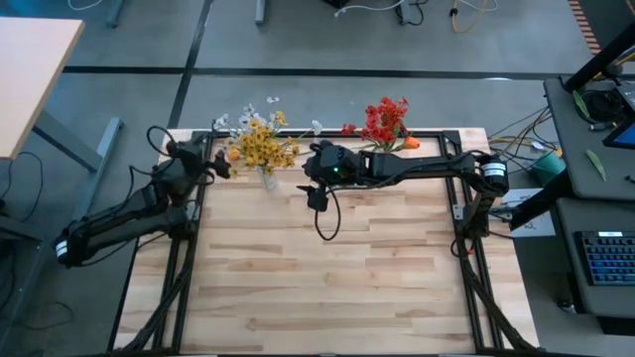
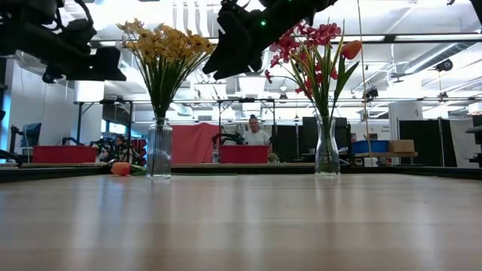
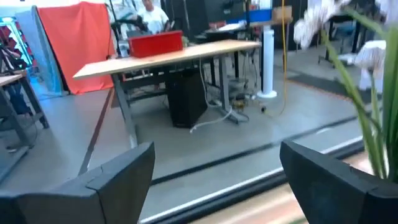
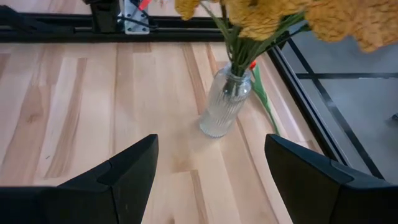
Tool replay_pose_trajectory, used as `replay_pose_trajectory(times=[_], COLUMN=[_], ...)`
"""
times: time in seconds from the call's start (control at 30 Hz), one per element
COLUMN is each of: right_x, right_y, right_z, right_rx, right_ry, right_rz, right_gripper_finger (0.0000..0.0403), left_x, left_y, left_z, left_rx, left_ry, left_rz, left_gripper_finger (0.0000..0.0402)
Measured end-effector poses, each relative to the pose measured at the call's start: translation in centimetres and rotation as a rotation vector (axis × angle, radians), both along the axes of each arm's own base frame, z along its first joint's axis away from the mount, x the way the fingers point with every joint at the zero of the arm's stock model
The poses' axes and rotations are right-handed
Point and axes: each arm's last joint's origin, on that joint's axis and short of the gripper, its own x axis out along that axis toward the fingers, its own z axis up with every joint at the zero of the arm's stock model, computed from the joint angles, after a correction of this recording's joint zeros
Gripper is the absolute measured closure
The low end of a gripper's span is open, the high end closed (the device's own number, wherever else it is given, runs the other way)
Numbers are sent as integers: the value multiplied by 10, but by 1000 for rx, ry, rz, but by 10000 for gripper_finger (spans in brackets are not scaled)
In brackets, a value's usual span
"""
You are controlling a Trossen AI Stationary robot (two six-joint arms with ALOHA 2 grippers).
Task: Sort flowers into vase by color
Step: Put the orange tulip into the right transparent flower vase
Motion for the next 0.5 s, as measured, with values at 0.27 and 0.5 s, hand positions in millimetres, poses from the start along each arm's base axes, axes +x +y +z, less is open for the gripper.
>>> replay_pose_trajectory(times=[0.27, 0.5], right_x=[-15, -24], right_y=[12, 30], right_z=[21, 35], right_rx=[-7, -22], right_ry=[1, 0], right_rz=[27, 80], right_gripper_finger=[117, 115], left_x=[4, 11], left_y=[3, 9], left_z=[17, 58], left_rx=[81, 86], left_ry=[-66, 6], left_rz=[16, 18], left_gripper_finger=[87, 109])
